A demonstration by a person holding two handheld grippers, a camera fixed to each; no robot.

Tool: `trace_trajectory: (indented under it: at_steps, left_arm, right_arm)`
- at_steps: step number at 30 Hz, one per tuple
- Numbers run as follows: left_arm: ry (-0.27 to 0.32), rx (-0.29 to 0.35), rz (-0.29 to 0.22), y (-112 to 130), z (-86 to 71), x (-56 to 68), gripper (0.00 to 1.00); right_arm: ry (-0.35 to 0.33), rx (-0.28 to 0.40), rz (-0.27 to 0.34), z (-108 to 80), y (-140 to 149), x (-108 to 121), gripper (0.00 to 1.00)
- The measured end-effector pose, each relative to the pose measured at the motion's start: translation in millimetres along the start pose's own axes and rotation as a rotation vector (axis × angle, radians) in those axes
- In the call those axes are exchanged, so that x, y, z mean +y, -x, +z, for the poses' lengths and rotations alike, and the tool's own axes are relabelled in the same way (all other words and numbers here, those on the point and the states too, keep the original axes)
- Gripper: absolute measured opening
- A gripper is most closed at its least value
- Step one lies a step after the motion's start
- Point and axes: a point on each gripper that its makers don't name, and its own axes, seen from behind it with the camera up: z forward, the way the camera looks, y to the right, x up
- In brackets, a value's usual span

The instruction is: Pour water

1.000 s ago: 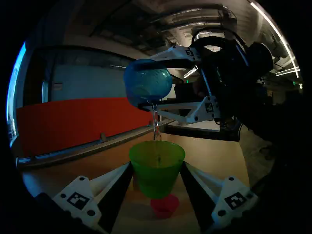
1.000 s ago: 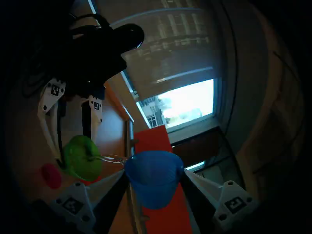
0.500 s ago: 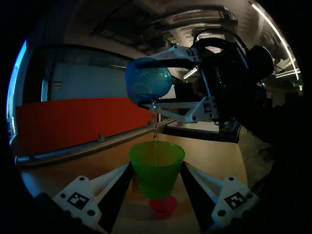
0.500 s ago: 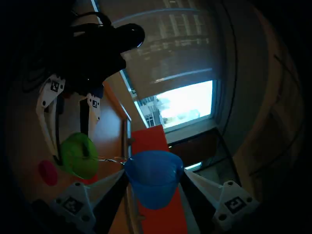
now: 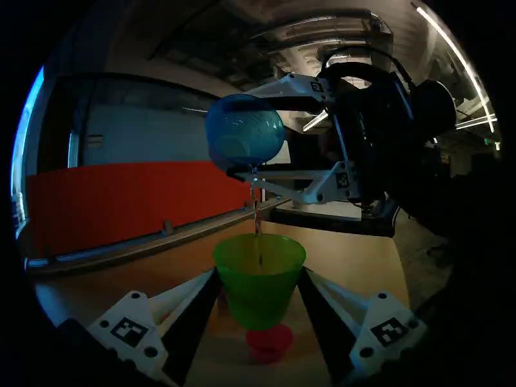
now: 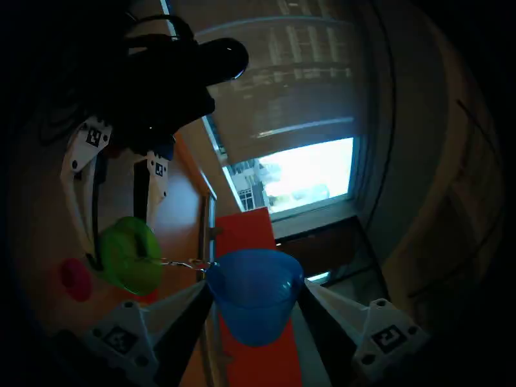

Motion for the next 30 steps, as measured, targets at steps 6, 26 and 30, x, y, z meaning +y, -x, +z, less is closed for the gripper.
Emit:
trace_trajectory:
  at_steps: [6, 26, 30]
  left_arm:
    - [-0.001, -0.001, 0.003, -1.5, 0.3, 0.1, 0.83]
    - [-0.006, 0.001, 0.006, -4.4, -0.1, 0.4, 0.83]
    - [-0.005, 0.002, 0.007, -5.2, -0.5, 1.2, 0.83]
  right_arm:
    - [0.006, 0.0, -0.022, -0.2, -0.6, 3.0, 0.89]
    - [0.019, 0.007, -0.089, -1.9, -5.4, 7.2, 0.89]
    - [0.023, 0.009, -0.1, -2.2, -6.6, 9.1, 0.89]
